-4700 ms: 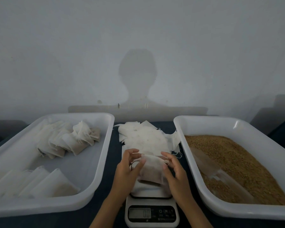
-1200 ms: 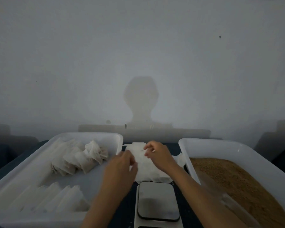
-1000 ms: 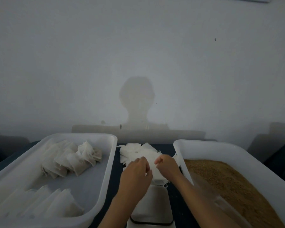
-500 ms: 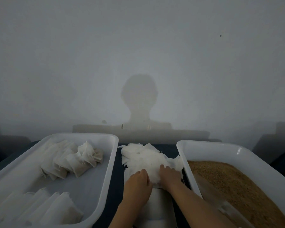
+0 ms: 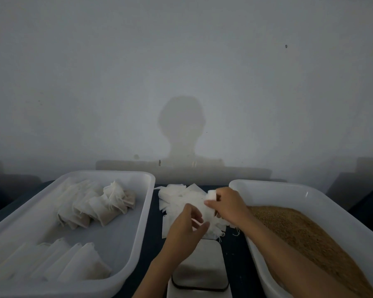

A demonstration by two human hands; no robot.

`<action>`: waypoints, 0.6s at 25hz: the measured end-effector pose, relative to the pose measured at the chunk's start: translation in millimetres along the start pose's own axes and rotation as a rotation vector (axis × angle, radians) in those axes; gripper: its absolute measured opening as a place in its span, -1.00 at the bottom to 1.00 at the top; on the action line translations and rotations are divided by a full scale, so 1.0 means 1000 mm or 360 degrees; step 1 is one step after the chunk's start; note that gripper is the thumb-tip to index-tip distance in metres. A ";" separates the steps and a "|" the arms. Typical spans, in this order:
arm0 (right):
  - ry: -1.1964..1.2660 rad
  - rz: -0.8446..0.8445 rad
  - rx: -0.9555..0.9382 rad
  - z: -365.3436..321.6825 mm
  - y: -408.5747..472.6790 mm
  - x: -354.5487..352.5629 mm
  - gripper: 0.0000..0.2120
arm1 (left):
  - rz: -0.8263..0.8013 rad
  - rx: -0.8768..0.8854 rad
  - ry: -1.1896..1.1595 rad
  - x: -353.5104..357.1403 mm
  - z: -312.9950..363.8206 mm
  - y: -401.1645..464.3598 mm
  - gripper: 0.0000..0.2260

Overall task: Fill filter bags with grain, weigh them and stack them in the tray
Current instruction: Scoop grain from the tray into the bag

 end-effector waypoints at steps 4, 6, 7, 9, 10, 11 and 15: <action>0.0534 -0.0245 -0.0055 -0.005 -0.032 -0.004 -0.84 | -0.0089 0.0201 -0.0330 0.009 0.028 -0.009 -0.88; 0.0818 -0.0430 -0.0065 -0.002 -0.044 0.004 -0.80 | -0.0090 0.0242 -0.0371 0.012 0.035 -0.011 -0.90; 0.0921 -0.0512 -0.0081 -0.001 -0.049 0.008 -0.75 | -0.0080 0.0247 -0.0367 0.013 0.036 -0.012 -0.90; 0.1081 -0.0667 -0.0114 0.004 -0.056 0.012 -0.68 | -0.0073 0.0229 -0.0370 0.016 0.035 -0.014 -0.88; 0.1165 -0.0744 -0.0130 0.007 -0.059 0.014 -0.69 | -0.0081 0.0212 -0.0378 0.018 0.034 -0.015 -0.87; 0.1235 -0.0807 -0.0145 0.009 -0.062 0.015 -0.72 | -0.0099 0.0198 -0.0388 0.019 0.033 -0.015 -0.87; 0.1406 -0.0848 -0.0202 0.015 -0.073 0.017 -0.81 | -0.0234 0.0187 -0.0430 0.029 0.031 -0.016 -0.90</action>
Point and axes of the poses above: each hand's wrist, its own y-axis towards the middle knuckle, its own x-axis out of the palm, z = x × y, the point moved 6 cm from there along y, towards the middle knuckle, and after that the axes turned 12 degrees about -z, right-handed, at the moved point
